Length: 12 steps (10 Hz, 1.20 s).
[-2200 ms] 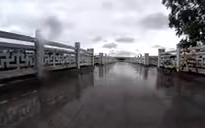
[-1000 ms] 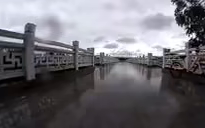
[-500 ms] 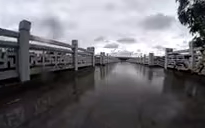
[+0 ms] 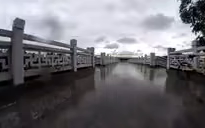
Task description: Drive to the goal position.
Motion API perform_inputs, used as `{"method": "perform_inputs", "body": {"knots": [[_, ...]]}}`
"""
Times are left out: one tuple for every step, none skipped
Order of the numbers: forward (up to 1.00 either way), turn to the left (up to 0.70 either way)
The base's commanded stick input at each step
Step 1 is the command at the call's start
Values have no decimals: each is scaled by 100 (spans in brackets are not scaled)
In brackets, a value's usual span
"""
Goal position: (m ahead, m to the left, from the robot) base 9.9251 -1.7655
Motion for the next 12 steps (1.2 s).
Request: {"method": "perform_inputs", "body": {"knots": [[39,0],[39,0],[39,0],[35,0],[34,0],[33,0],[32,0],[32,0],[33,0],[33,0],[33,0],[33,0]]}}
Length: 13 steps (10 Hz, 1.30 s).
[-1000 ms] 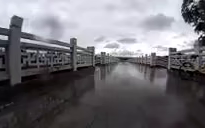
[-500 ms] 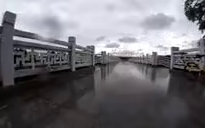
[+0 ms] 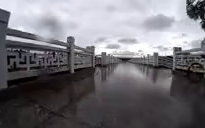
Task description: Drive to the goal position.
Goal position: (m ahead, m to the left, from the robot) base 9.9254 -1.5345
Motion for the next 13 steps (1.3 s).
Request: {"method": "perform_inputs", "body": {"knots": [[32,0],[33,0],[33,0],[32,0],[33,0],[33,0],[33,0],[33,0],[33,0],[33,0],[33,0],[33,0],[33,0]]}}
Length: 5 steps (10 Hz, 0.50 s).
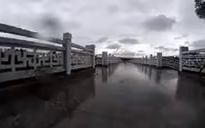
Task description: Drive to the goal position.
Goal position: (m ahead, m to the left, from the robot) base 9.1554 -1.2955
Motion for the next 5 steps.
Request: {"method": "perform_inputs", "body": {"knots": [[33,0],[33,0],[33,0],[33,0],[33,0]]}}
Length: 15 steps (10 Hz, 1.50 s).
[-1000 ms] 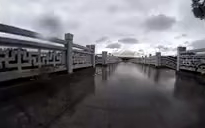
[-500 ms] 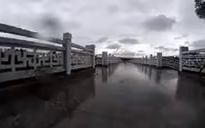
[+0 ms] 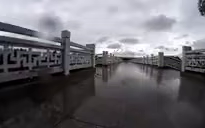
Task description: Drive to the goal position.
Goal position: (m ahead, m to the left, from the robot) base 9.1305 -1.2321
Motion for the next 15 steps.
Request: {"method": "perform_inputs", "body": {"knots": [[33,0],[33,0],[33,0],[33,0],[33,0],[33,0],[33,0],[33,0],[33,0],[33,0],[33,0],[33,0],[33,0],[34,0],[37,0]]}}
